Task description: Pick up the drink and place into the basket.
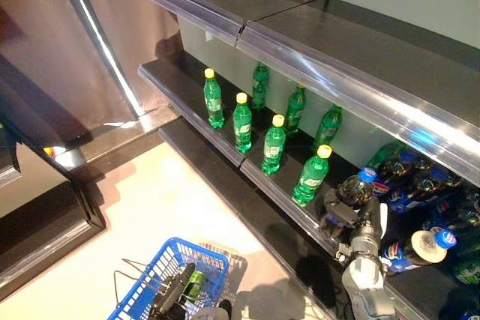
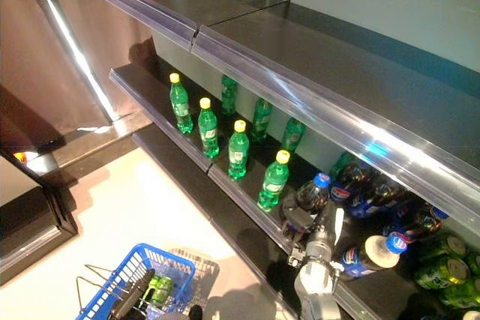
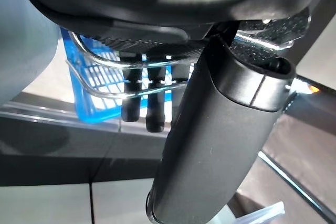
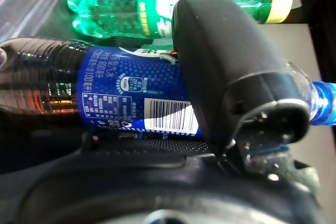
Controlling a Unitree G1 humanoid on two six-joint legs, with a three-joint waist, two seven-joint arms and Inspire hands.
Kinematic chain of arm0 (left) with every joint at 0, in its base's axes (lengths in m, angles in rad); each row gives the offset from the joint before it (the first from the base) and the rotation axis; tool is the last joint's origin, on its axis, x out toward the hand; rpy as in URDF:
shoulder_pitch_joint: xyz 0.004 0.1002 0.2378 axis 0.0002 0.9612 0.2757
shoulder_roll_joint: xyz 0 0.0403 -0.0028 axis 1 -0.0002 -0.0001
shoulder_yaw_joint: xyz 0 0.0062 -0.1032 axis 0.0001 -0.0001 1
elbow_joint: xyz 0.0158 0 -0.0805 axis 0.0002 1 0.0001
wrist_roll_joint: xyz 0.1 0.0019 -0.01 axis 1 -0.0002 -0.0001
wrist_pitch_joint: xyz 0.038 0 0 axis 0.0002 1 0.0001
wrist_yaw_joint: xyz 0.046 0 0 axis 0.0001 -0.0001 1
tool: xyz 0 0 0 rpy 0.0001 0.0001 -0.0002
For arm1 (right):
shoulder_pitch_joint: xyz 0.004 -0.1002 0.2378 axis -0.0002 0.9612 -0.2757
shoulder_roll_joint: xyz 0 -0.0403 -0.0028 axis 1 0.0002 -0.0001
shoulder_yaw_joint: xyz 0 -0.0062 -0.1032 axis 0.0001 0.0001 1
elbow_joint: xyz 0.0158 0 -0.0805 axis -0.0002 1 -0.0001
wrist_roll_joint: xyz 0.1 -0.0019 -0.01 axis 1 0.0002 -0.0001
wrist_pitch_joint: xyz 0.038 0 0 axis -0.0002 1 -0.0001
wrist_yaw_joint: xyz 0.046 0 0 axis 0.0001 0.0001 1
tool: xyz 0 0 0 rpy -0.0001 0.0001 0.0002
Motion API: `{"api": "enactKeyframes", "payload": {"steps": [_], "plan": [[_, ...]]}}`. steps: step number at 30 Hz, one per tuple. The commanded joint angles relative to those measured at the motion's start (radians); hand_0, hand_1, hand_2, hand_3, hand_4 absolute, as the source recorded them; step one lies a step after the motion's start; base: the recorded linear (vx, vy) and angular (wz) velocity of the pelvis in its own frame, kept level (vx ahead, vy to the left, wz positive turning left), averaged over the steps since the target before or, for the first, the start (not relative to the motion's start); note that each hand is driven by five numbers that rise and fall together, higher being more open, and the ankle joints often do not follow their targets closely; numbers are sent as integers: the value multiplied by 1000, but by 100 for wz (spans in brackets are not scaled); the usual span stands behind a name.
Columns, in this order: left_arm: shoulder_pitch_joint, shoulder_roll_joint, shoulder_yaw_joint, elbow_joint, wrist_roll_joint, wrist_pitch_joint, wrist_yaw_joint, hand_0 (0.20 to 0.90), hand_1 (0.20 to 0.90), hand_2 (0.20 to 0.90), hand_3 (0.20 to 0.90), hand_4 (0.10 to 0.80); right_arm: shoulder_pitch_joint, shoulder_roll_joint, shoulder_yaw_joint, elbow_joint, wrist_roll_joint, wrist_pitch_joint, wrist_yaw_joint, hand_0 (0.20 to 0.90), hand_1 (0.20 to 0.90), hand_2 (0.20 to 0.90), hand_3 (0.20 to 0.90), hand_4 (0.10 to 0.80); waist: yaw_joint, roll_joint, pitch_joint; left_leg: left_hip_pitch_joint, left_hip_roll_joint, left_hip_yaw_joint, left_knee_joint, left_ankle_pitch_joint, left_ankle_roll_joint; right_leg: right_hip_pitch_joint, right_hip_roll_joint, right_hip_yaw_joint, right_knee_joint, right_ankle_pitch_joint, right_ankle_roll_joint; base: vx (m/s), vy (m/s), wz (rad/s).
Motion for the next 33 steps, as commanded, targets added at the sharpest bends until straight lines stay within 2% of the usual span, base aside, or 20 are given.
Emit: {"api": "enactKeyframes", "payload": {"steps": [1, 9, 18, 27, 33], "plan": [[-23, 57, -7, -201, 43, -98, -130, 300, 300, 300, 200, 100, -109, -84, -40, -267, -78, -229, -19, 300, 300, 300, 200, 100, -1, -3, -113, -60, 115, 16, 119, 10, -81, -65, -125, 4, 4, 158, 65, -30, 5, -1], [-28, 56, -10, -218, 33, -113, -166, 300, 300, 300, 200, 100, -115, -112, -18, -365, -109, -255, 35, 300, 300, 300, 200, 100, -6, -5, -117, -58, 115, 26, 108, 8, -81, -72, -124, 8, 0, 155, 63, -23, 2, -1], [-43, 67, -41, -322, 30, -138, -212, 300, 300, 300, 200, 100, -129, -140, 12, -477, -110, -269, 104, 300, 300, 300, 200, 100, -9, -6, -121, -62, 111, 33, 100, 6, -77, -85, -121, 13, 5, 149, 61, -33, 4, -2], [-52, 84, -77, -466, 13, -137, -220, 300, 300, 300, 200, 100, -115, -119, 68, -535, -21, -258, 236, 300, 300, 300, 200, 100, -14, -6, -121, -60, 107, 38, 88, 4, -71, -92, -118, 18, 8, 144, 58, -24, 1, -2], [-57, 92, -109, -544, 6, -149, -221, 300, 300, 300, 200, 100, -113, -106, 107, -553, -8, -240, 280, 300, 300, 300, 200, 100, -13, -7, -120, -62, 104, 37, 83, 5, -68, -97, -117, 15, 12, 141, 57, -24, 3, 0]]}}
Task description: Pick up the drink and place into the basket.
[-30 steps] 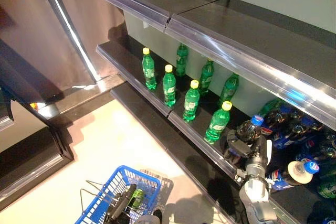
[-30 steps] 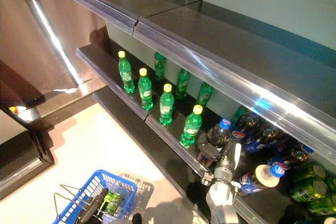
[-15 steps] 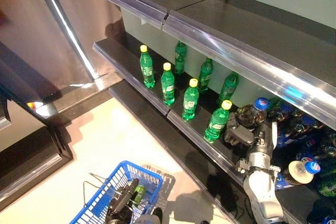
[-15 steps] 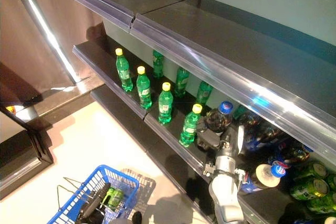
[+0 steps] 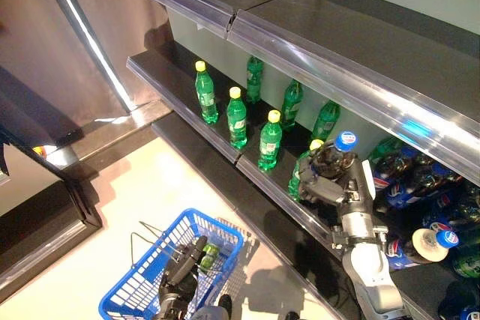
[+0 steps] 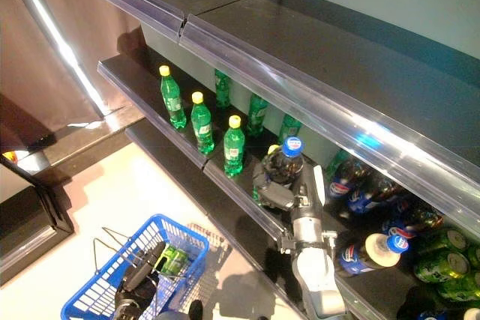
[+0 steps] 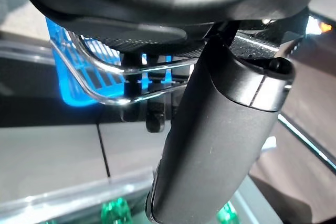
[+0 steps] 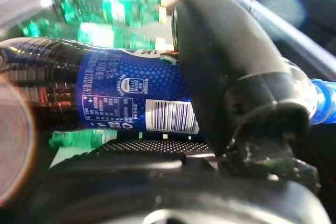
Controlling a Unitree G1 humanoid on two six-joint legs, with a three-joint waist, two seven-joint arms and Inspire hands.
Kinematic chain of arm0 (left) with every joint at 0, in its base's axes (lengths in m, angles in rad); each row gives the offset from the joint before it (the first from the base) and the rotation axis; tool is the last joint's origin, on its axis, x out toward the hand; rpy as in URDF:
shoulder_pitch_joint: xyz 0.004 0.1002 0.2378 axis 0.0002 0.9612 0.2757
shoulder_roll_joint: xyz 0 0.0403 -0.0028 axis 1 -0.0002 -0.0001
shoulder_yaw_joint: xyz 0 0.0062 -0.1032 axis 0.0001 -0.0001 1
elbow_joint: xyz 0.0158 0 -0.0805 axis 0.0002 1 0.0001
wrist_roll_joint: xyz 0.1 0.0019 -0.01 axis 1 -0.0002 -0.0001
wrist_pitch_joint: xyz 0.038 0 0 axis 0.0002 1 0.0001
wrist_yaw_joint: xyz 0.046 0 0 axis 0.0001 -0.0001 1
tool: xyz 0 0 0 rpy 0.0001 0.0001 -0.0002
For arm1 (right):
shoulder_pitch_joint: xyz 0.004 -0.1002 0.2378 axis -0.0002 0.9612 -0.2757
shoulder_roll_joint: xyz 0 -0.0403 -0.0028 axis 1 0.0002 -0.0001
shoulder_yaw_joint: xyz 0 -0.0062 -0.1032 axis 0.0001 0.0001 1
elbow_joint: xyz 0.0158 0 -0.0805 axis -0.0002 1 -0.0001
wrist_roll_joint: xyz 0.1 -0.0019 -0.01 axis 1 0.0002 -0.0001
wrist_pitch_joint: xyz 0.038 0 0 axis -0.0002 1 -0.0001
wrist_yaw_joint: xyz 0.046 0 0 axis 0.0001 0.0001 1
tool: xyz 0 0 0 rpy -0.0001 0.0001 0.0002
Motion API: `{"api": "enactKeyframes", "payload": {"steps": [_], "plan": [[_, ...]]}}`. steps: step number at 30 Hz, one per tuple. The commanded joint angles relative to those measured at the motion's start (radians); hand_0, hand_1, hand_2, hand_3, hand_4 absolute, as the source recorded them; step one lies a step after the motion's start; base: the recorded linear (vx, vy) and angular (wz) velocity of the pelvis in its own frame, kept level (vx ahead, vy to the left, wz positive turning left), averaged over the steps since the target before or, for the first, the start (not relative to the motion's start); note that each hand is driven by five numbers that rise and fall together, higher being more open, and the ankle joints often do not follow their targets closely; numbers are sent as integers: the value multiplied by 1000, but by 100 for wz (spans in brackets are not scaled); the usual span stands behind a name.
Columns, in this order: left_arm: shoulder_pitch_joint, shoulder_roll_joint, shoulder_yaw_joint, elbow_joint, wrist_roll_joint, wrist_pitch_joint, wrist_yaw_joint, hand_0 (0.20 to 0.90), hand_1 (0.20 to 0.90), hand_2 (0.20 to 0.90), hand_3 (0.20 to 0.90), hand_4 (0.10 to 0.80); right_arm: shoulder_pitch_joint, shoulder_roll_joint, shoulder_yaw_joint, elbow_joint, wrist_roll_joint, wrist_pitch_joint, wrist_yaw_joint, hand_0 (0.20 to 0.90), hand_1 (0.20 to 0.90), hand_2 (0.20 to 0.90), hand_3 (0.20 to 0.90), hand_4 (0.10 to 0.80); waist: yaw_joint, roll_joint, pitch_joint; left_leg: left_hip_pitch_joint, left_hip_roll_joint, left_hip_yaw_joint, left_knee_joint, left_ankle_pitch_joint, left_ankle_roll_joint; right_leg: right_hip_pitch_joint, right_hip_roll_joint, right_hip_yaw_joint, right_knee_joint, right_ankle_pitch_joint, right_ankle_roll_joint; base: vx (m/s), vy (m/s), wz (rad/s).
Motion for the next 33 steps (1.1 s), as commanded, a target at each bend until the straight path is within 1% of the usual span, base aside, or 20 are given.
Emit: {"api": "enactKeyframes", "payload": {"steps": [1, 5, 9, 13, 17, 18, 19, 22, 26, 33], "plan": [[-59, 85, -12, -289, 13, -147, -183, 300, 300, 300, 200, 100, -110, -25, 0, -259, 49, -184, 39, 300, 300, 300, 200, 100, -8, -6, -120, -38, 103, 13, 99, 2, -70, -59, -117, -3, 18, 139, 55, -43, 4, 0], [-64, 92, -43, -349, 15, -149, -163, 300, 300, 300, 200, 100, -106, -20, 30, -265, 36, -178, 44, 300, 300, 300, 200, 100, -6, -7, -115, -41, 102, 11, 103, 3, -68, -61, -115, -9, 30, 134, 53, -9, 0, 0], [-66, 100, -54, -379, 12, -148, -146, 300, 300, 300, 200, 100, -105, -22, 43, -268, 12, -175, 29, 300, 300, 300, 200, 100, -6, -8, -112, -42, 102, 9, 105, 3, -66, -63, -114, -12, 36, 131, 51, -8, -3, 0], [-66, 109, -56, -395, 6, -143, -141, 300, 300, 300, 200, 100, -104, -35, 50, -272, 25, -173, 29, 300, 300, 300, 200, 100, -7, -8, -108, -40, 102, 9, 105, 1, -65, -64, -112, -11, 40, 128, 49, -9, -2, 0], [-68, 112, -58, -405, -21, -128, -152, 300, 300, 300, 200, 100, -104, -37, 53, -270, 51, -173, 47, 300, 300, 300, 200, 100, -9, -7, -109, -42, 101, 10, 108, 0, -65, -66, -111, -10, 43, 126, 48, 0, 0, 0], [-70, 111, -59, -414, -49, -113, -167, 300, 300, 300, 200, 100, -103, -34, 57, -272, 65, -167, 59, 300, 300, 300, 200, 100, -9, -7, -108, -43, 100, 10, 111, -1, -64, -67, -110, -9, 45, 126, 47, 0, 0, 0], [-73, 108, -62, -428, -43, -105, -186, 300, 300, 300, 200, 100, -105, -28, 72, -267, 74, -166, 70, 300, 300, 300, 200, 100, -8, -7, -105, -45, 99, 8, 119, -5, -64, -67, -110, -9, 49, 123, 45, 0, 0, 0], [-74, 108, -92, -465, -44, -104, -197, 300, 300, 300, 200, 100, -113, -21, 99, -261, 81, -155, 79, 300, 300, 300, 200, 100, -4, -6, -98, -48, 97, 4, 131, -8, -63, -66, -109, -11, 54, 123, 43, 0, 0, 0], [-85, 124, -128, -535, -32, -82, -177, 300, 300, 300, 200, 100, -127, -20, 135, -254, 103, -141, 90, 300, 300, 300, 200, 100, 1, -4, -88, -54, 94, -1, 151, -13, -64, -64, -111, -16, 61, 121, 41, -2, 1, 1], [-93, 135, -181, -598, -35, -62, -166, 300, 300, 300, 200, 100, -142, 2, 196, -207, 205, -87, 115, 300, 300, 300, 200, 100, 12, -2, -75, -70, 91, -8, 203, -27, -66, -59, -115, -26, 83, 112, 37, 2, 9, 6]]}}
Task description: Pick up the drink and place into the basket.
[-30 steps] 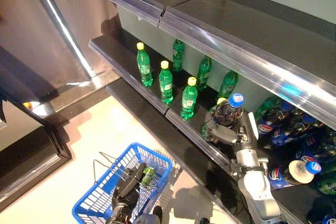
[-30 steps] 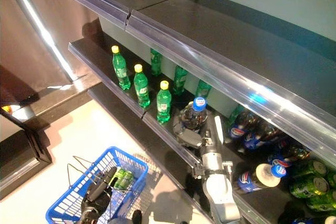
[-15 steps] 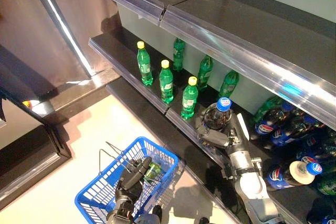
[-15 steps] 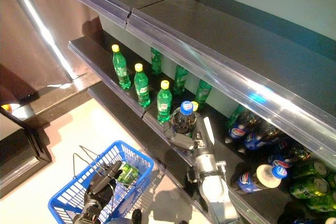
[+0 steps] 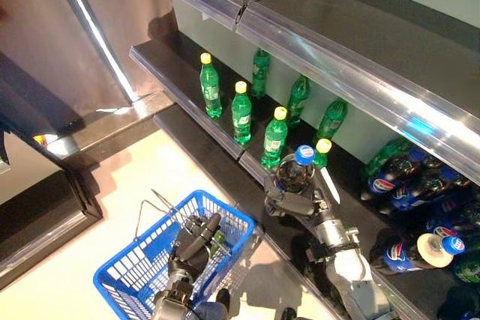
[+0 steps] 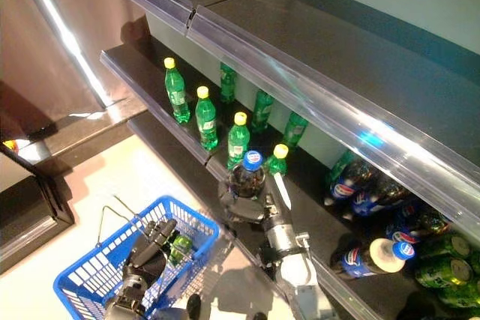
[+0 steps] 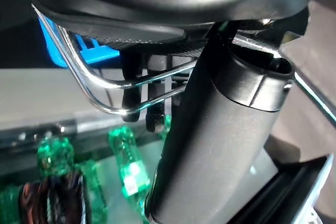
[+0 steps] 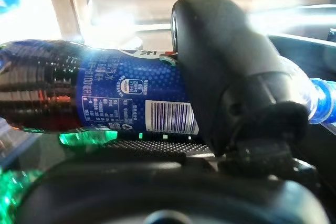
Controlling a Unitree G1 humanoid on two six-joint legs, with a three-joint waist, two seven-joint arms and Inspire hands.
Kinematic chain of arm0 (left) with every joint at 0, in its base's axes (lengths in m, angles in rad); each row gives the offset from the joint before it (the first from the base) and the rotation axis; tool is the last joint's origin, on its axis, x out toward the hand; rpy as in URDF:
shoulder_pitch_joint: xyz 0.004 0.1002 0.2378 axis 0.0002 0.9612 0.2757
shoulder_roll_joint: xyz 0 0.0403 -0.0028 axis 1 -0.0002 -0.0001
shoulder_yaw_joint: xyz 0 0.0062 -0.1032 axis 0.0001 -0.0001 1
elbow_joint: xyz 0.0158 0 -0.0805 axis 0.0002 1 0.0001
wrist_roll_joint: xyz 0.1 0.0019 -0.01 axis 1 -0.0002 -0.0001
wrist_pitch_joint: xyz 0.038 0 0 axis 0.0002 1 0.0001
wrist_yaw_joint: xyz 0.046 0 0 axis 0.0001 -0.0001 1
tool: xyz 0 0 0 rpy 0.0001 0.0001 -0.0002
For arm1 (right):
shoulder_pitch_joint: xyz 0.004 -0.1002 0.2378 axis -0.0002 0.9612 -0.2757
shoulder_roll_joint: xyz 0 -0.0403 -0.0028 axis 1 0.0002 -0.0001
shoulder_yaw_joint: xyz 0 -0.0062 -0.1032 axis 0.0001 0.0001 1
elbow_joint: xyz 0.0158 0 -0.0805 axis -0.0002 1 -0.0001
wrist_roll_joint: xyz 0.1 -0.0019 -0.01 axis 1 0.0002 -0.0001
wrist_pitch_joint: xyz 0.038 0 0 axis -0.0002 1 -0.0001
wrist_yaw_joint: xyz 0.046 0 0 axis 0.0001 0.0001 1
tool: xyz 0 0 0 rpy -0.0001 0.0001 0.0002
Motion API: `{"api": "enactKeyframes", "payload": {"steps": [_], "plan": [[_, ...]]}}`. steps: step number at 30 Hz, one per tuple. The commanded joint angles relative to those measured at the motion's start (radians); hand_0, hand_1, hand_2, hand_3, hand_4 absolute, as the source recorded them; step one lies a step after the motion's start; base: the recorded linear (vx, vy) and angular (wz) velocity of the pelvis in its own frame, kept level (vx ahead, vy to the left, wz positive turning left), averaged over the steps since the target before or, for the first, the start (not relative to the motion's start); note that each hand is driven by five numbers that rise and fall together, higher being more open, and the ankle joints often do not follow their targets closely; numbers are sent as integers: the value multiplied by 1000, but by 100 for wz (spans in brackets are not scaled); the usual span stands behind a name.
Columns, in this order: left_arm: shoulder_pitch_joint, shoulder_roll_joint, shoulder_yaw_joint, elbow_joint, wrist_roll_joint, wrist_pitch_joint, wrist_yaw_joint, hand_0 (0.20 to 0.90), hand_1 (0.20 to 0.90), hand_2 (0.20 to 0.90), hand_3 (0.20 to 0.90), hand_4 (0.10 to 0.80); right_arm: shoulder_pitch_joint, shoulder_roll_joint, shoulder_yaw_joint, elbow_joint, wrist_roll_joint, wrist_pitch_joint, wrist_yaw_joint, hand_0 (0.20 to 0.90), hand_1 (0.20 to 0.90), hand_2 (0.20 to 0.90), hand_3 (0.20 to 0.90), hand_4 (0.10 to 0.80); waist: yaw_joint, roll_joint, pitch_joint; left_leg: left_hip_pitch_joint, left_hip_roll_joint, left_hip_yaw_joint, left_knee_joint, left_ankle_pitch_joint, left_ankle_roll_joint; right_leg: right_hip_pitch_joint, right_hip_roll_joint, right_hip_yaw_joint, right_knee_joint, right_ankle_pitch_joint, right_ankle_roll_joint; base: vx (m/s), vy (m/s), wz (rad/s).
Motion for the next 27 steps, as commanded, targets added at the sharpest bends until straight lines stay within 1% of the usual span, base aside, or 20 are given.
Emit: {"api": "enactKeyframes", "payload": {"steps": [1, 6, 12, 18, 23, 27], "plan": [[-101, 29, -28, -316, 33, -72, -163, 300, 300, 300, 200, 100, -136, 36, 10, -193, 91, -111, 12, 300, 300, 300, 200, 100, 6, 2, -108, -57, 93, -5, 195, -30, -66, -60, -115, -7, 84, 113, 35, 13, 12, 8], [-103, 35, -58, -344, 26, -57, -159, 300, 300, 300, 200, 100, -131, 53, 55, -151, 120, -96, 12, 300, 300, 300, 200, 100, 14, 5, -103, -57, 93, -9, 210, -32, -66, -50, -120, -15, 91, 111, 37, 16, 13, 3], [-108, 38, -120, -383, -2, -33, -184, 300, 300, 300, 200, 100, -146, 63, 110, -86, 92, -85, -32, 300, 300, 300, 200, 100, 27, 9, -91, -68, 89, -21, 244, -38, -66, -40, -130, -27, 104, 111, 42, 25, 26, 10], [-111, 47, -175, -413, 2, 7, -210, 300, 300, 300, 200, 100, -162, 68, 131, -40, 84, -90, -79, 300, 300, 300, 200, 100, 37, 10, -82, -79, 86, -28, 273, -44, -65, -32, -139, -38, 114, 112, 49, 25, 26, 6], [-109, 71, -230, -426, 31, 26, -207, 300, 300, 300, 200, 100, -159, 68, 142, 0, 90, -91, -102, 300, 300, 300, 200, 100, 42, 11, -84, -84, 83, -29, 284, -47, -61, -26, -150, -45, 116, 118, 63, 37, 33, 12], [-108, 80, -257, -419, 28, 26, -223, 300, 300, 300, 200, 100, -158, 66, 150, 38, 95, -89, -106, 300, 300, 300, 200, 100, 45, 9, -83, -94, 81, -31, 296, -49, -58, -27, -157, -49, 120, 121, 69, 29, 26, 4]]}}
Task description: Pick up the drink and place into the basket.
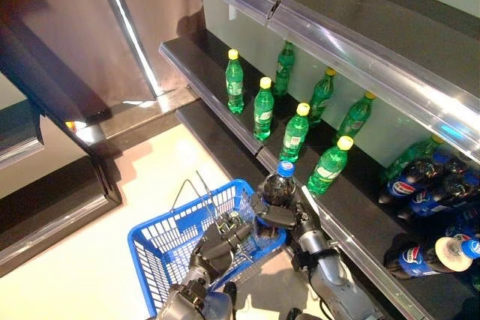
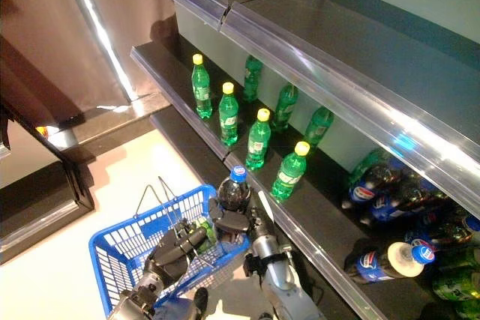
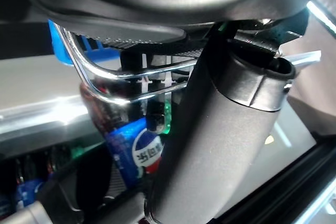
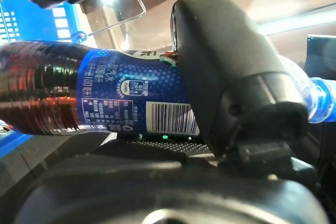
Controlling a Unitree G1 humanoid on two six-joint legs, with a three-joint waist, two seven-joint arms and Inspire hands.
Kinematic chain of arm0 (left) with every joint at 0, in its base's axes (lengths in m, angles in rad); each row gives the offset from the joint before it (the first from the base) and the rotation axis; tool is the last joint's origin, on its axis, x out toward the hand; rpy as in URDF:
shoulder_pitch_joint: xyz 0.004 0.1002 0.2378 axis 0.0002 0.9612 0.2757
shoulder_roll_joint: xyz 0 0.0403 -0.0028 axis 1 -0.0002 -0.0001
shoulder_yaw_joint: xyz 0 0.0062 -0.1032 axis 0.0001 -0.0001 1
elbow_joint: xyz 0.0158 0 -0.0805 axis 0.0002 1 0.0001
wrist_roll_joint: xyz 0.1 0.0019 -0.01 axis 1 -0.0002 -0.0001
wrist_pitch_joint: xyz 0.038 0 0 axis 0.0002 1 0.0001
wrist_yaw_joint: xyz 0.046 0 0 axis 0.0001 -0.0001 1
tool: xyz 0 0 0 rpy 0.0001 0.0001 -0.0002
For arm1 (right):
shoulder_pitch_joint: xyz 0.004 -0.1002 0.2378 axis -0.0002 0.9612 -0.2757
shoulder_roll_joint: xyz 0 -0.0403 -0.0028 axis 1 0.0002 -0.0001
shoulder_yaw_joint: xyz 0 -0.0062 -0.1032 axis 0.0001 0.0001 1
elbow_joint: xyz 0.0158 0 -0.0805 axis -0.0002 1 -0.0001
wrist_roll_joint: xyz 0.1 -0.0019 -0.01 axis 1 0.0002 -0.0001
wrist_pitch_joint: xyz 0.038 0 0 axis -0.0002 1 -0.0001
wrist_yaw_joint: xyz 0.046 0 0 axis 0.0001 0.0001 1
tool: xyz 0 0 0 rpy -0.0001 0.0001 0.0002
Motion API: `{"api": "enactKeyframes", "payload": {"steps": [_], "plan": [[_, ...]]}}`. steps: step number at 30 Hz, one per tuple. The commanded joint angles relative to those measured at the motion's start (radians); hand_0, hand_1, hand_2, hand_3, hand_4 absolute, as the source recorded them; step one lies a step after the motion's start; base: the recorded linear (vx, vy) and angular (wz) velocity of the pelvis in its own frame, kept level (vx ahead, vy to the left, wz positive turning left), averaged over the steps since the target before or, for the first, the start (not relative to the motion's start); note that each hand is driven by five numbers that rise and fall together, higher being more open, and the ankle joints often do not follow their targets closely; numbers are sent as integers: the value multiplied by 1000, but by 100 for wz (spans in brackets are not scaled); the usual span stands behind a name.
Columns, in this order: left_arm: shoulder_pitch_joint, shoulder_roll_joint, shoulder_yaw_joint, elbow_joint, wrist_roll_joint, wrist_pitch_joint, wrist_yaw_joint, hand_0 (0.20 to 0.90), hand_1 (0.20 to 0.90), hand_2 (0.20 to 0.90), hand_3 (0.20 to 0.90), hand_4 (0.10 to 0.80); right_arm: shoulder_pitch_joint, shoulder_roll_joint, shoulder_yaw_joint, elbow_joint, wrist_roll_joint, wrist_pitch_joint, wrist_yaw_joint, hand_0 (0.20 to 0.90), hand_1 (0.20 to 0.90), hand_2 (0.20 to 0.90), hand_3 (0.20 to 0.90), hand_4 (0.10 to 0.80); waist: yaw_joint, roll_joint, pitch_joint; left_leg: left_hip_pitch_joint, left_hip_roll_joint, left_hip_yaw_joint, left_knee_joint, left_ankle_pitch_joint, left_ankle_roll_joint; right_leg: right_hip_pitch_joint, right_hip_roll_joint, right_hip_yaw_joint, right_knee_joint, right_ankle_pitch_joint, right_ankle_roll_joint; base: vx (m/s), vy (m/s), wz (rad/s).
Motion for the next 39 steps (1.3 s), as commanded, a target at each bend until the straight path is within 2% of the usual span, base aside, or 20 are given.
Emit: {"api": "enactKeyframes", "payload": {"steps": [1, 16, 30, 36, 38, 39], "plan": [[-80, -45, -67, -322, 21, -74, -227, 300, 300, 300, 200, 100, -132, 58, 13, -56, 12, -155, -3, 300, 300, 300, 200, 100, 20, -8, -120, -72, 102, -12, 210, -35, -76, -44, -127, 0, 40, 151, 57, 8, 10, 6], [-97, -55, -170, -309, 16, -5, -310, 300, 300, 300, 200, 100, -181, 109, 67, 191, 59, -110, 7, 300, 300, 300, 200, 100, 59, -12, -98, -135, 87, -54, 291, -50, -78, -41, -144, -43, 73, 152, 56, 34, 10, 11], [-117, -55, -248, -301, -4, 25, -311, 300, 300, 300, 200, 100, -255, 164, 97, 316, 118, -69, -21, 300, 300, 300, 200, 100, 73, -3, -83, -168, 64, -77, 337, -59, -75, -63, -155, -53, 105, 157, 56, 34, 12, 6], [-129, -60, -273, -291, -5, 27, -303, 300, 300, 300, 200, 100, -283, 198, 109, 381, 150, 19, 14, 300, 300, 300, 200, 100, 80, -1, -74, -186, 59, -76, 355, -64, -73, -75, -163, -58, 119, 159, 61, 36, 11, 5], [-133, -63, -278, -283, -7, 38, -304, 300, 300, 300, 200, 100, -288, 210, 120, 429, 156, 105, 62, 300, 300, 300, 200, 100, 86, -2, -70, -194, 55, -78, 363, -65, -71, -79, -166, -60, 123, 162, 63, 45, -4, 9], [-131, -66, -279, -281, -1, 45, -306, 300, 300, 300, 200, 100, -290, 214, 128, 444, 158, 120, 82, 300, 300, 300, 200, 100, 90, -3, -69, -196, 54, -79, 365, -65, -71, -78, -166, -62, 123, 163, 64, 44, -13, 14]]}}
